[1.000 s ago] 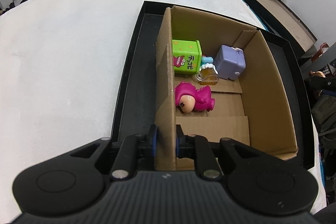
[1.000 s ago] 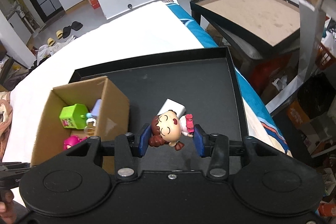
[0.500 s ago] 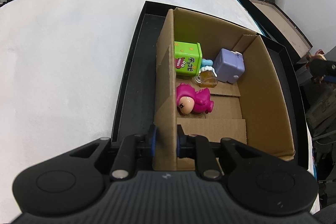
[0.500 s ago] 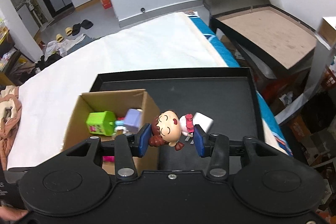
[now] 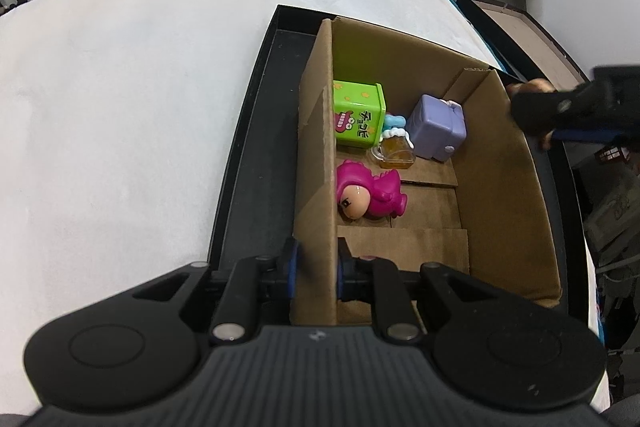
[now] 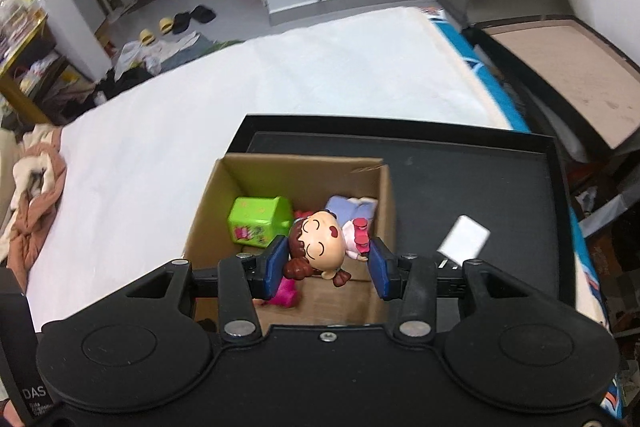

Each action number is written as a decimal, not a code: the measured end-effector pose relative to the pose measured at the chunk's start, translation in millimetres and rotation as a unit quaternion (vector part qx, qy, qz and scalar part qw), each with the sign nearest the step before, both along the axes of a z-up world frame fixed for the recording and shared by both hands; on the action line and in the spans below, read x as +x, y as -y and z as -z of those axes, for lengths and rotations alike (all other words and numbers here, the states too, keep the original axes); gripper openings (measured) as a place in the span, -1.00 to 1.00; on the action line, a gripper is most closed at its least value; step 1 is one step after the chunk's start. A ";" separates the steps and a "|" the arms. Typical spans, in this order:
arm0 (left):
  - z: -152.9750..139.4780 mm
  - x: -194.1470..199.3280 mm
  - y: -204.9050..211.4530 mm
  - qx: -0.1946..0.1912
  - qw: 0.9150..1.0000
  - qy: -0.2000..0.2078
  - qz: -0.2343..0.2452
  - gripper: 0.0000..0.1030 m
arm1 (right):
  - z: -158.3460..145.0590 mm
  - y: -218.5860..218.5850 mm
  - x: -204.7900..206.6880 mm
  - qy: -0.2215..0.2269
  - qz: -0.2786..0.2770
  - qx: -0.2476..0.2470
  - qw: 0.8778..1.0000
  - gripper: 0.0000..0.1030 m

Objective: Organize rigid objects
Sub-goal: 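Carry the doll into the box and open the right gripper, then move the right gripper to the white charger plug and grasp it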

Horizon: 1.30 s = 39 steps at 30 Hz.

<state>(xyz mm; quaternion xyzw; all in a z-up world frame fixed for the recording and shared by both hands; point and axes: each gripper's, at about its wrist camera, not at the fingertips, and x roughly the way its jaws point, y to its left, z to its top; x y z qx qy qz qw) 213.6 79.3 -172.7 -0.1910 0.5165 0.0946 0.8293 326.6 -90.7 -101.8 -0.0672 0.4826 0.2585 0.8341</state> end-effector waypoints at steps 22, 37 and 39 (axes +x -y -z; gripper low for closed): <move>-1.2 2.0 -1.5 -0.001 1.000 -0.002 -0.001 -0.67 | 19.5 -6.3 -5.0 -0.027 -0.007 -0.022 0.999 -0.15; -0.7 3.0 -3.2 -0.004 1.000 -0.005 -0.002 -0.67 | -7.7 51.3 -0.1 -0.017 0.014 -0.015 1.000 -0.14; -0.6 3.3 -3.2 -0.004 1.000 -0.004 -0.002 -0.67 | -12.6 60.4 3.1 -0.015 0.013 -0.017 1.000 -0.13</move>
